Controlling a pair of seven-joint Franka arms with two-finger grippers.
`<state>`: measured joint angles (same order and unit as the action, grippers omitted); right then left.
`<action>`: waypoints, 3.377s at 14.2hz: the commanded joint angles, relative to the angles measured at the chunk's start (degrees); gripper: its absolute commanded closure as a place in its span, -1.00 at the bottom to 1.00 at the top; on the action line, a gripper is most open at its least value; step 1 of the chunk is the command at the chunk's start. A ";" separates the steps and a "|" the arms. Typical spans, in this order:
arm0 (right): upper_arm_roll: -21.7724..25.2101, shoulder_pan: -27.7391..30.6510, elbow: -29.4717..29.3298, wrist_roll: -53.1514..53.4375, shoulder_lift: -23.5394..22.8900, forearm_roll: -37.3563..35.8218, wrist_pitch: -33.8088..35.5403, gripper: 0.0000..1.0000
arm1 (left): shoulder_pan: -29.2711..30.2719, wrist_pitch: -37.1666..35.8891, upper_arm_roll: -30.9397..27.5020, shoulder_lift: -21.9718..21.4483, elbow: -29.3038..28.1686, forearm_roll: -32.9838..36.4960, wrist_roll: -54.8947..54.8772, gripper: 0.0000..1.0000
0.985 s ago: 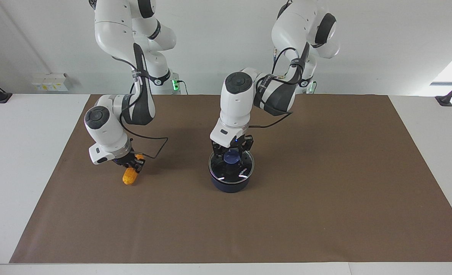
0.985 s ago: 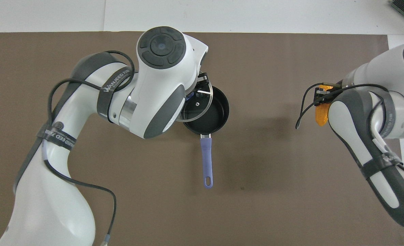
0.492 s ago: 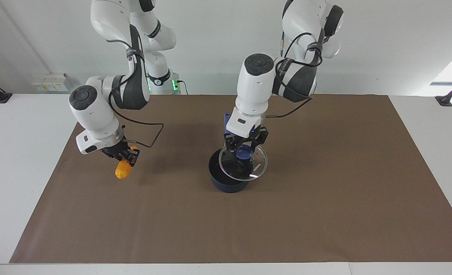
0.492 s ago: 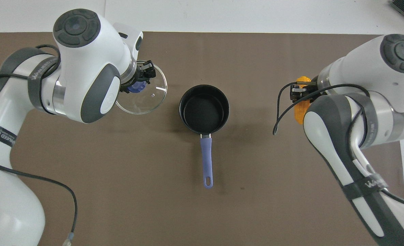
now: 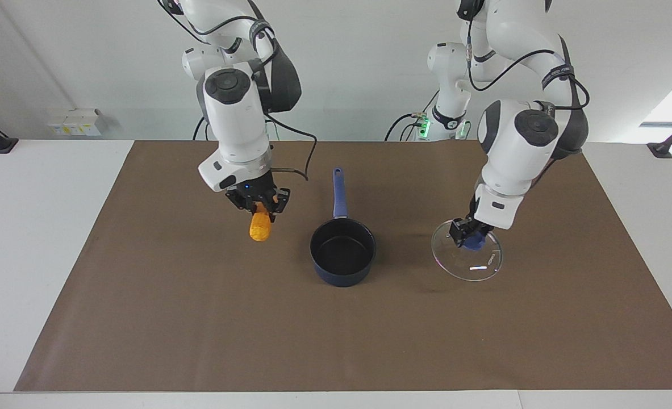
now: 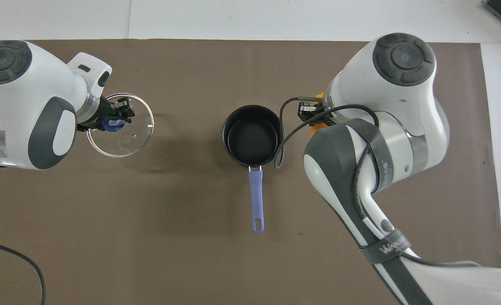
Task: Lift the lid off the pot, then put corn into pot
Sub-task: 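Set the lid down beside the pot with the left gripper, then lower the corn into the pot and open the right gripper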
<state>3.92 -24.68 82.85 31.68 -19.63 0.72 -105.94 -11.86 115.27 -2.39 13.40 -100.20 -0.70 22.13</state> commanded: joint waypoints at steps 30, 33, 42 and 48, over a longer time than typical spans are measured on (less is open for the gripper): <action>-3.92 -5.03 -3.40 11.65 -16.84 2.79 -12.54 1.00 | 12.04 -10.05 1.25 -9.44 -3.26 1.04 -31.18 -1.00; -4.01 -5.11 -2.96 11.65 -16.58 2.88 -12.36 1.00 | 8.71 -13.57 1.34 -10.23 -0.09 3.15 -23.03 -1.00; -3.92 -4.50 -3.49 11.13 -15.79 1.83 -12.10 -1.00 | 6.94 -30.95 1.08 -11.12 12.82 3.16 -29.68 -1.00; -2.87 -0.81 -3.40 6.13 -6.05 1.48 -10.70 -1.00 | 6.85 -32.91 1.25 -11.11 15.04 2.55 -31.00 -1.00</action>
<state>1.57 -27.78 77.49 40.56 -30.39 2.45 -117.28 -4.61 83.23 -0.92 1.65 -86.29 1.30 -7.70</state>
